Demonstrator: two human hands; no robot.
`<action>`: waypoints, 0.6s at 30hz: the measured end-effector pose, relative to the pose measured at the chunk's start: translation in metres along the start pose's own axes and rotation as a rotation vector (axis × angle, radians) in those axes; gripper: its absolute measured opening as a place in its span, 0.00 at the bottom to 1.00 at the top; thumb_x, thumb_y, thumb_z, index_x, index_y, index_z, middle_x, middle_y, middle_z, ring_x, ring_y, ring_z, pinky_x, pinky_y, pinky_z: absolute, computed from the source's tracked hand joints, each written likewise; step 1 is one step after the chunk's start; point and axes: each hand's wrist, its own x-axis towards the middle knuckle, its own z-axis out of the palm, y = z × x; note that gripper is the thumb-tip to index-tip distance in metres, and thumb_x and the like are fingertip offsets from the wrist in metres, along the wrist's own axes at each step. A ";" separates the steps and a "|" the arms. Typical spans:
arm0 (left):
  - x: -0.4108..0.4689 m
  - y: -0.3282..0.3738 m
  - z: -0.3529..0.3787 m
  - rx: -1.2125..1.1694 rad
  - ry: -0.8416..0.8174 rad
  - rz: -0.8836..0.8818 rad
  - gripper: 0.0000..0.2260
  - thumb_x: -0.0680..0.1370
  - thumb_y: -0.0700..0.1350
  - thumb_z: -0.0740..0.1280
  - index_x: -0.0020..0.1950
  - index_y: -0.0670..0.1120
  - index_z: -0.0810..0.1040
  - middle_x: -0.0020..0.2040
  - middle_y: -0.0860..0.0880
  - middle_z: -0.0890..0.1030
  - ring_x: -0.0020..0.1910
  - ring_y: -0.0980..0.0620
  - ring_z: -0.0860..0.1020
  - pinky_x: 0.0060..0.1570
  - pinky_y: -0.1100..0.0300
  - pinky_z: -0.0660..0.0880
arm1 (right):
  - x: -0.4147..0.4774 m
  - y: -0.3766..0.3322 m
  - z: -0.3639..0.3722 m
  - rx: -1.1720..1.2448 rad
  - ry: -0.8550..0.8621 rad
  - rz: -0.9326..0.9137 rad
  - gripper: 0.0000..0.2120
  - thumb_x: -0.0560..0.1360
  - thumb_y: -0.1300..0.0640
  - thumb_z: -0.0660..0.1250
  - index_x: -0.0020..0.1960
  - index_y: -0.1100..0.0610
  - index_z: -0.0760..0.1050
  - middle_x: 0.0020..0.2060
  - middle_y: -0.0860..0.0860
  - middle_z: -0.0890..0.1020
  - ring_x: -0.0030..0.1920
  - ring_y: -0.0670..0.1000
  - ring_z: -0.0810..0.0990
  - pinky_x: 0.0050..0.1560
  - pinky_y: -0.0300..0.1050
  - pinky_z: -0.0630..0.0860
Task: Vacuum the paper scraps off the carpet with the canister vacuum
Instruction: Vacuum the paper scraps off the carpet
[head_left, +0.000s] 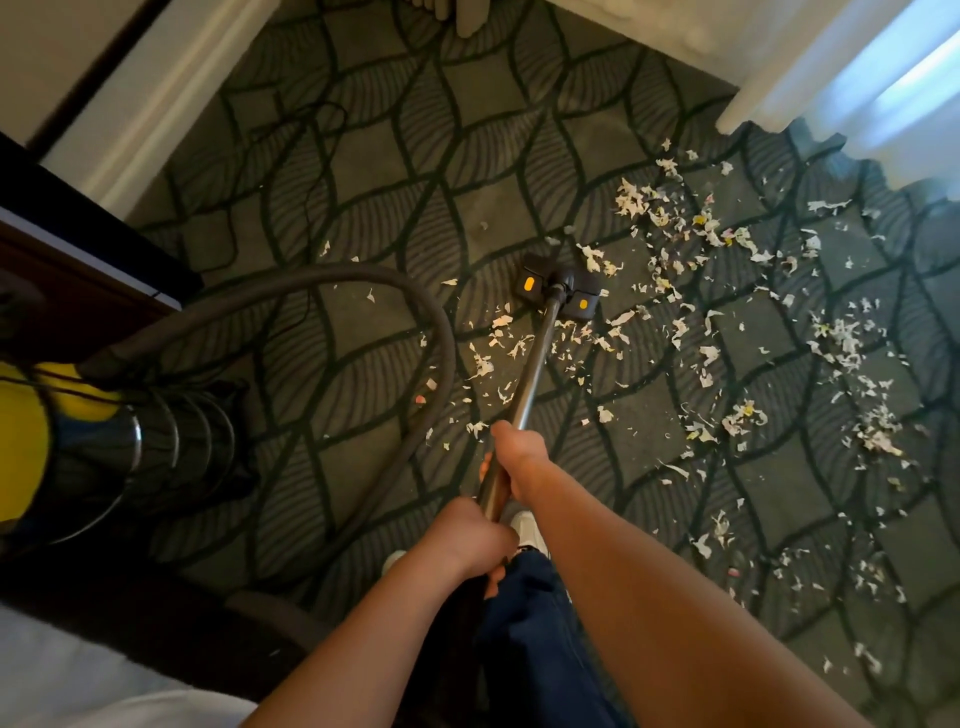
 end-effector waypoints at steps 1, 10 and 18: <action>-0.002 -0.005 -0.003 0.008 -0.001 -0.001 0.05 0.74 0.37 0.63 0.38 0.41 0.72 0.25 0.45 0.73 0.20 0.49 0.71 0.27 0.61 0.71 | -0.003 0.004 0.004 0.008 -0.002 0.001 0.11 0.79 0.55 0.61 0.55 0.63 0.71 0.33 0.55 0.75 0.29 0.53 0.74 0.35 0.47 0.76; -0.027 -0.039 -0.030 0.050 -0.015 -0.016 0.05 0.76 0.36 0.63 0.40 0.41 0.71 0.27 0.45 0.73 0.20 0.50 0.70 0.22 0.64 0.69 | -0.030 0.031 0.034 0.038 -0.005 0.009 0.08 0.82 0.56 0.60 0.49 0.61 0.67 0.33 0.55 0.75 0.29 0.51 0.74 0.30 0.45 0.75; -0.037 -0.064 -0.038 0.074 -0.019 -0.016 0.05 0.76 0.36 0.63 0.39 0.40 0.72 0.27 0.44 0.74 0.20 0.50 0.71 0.25 0.62 0.70 | -0.042 0.052 0.050 0.060 -0.012 0.017 0.07 0.81 0.55 0.61 0.49 0.60 0.70 0.33 0.54 0.75 0.31 0.51 0.74 0.40 0.46 0.76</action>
